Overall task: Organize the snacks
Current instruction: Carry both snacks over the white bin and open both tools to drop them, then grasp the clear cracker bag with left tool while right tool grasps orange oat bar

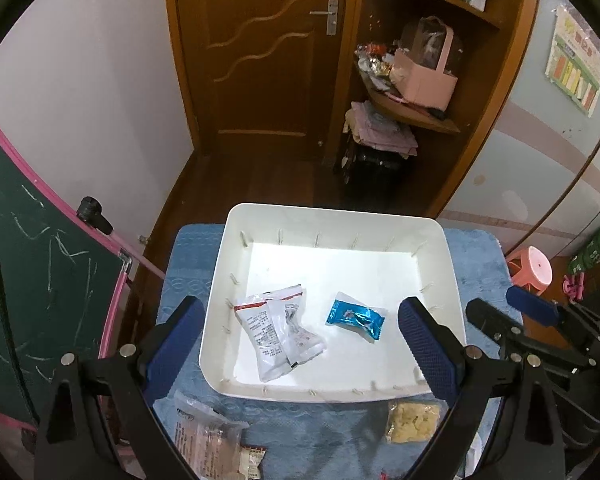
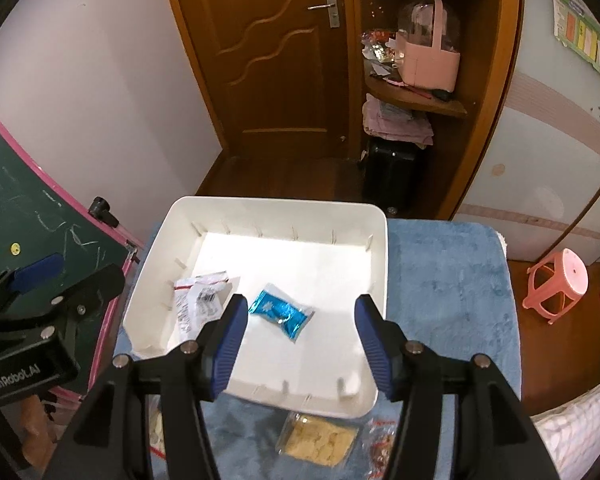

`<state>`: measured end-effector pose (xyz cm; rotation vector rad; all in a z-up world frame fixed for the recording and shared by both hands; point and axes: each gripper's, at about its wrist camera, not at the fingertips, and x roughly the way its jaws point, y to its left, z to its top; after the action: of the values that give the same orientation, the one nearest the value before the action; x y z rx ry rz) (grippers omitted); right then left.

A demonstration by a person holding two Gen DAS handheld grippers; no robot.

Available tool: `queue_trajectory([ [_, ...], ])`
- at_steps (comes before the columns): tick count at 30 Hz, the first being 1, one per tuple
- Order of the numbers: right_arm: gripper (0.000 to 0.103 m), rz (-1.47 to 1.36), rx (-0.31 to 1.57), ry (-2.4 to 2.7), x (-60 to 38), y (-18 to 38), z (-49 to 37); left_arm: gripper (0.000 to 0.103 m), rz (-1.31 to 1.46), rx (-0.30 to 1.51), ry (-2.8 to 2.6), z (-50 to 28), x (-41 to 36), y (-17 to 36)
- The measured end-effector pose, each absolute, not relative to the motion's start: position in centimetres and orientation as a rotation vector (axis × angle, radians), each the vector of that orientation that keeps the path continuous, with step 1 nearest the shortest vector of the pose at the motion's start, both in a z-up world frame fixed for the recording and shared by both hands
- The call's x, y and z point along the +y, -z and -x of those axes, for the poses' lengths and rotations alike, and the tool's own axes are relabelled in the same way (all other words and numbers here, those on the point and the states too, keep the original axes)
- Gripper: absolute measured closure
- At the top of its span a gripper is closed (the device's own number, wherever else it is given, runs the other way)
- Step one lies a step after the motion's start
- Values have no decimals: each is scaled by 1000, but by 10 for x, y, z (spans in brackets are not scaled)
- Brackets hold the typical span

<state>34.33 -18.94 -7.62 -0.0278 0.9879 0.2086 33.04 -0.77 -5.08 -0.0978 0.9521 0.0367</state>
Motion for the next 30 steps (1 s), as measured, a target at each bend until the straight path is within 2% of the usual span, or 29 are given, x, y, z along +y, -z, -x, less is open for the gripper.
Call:
queue_trajectory([
  [19,47,-28,891,-162,-204,4,-227,6,133,862,87,-220,1,-31],
  [30,47,-78,842,-36,-244,-21,-148,6,61,833,184,-157,-13,-49],
])
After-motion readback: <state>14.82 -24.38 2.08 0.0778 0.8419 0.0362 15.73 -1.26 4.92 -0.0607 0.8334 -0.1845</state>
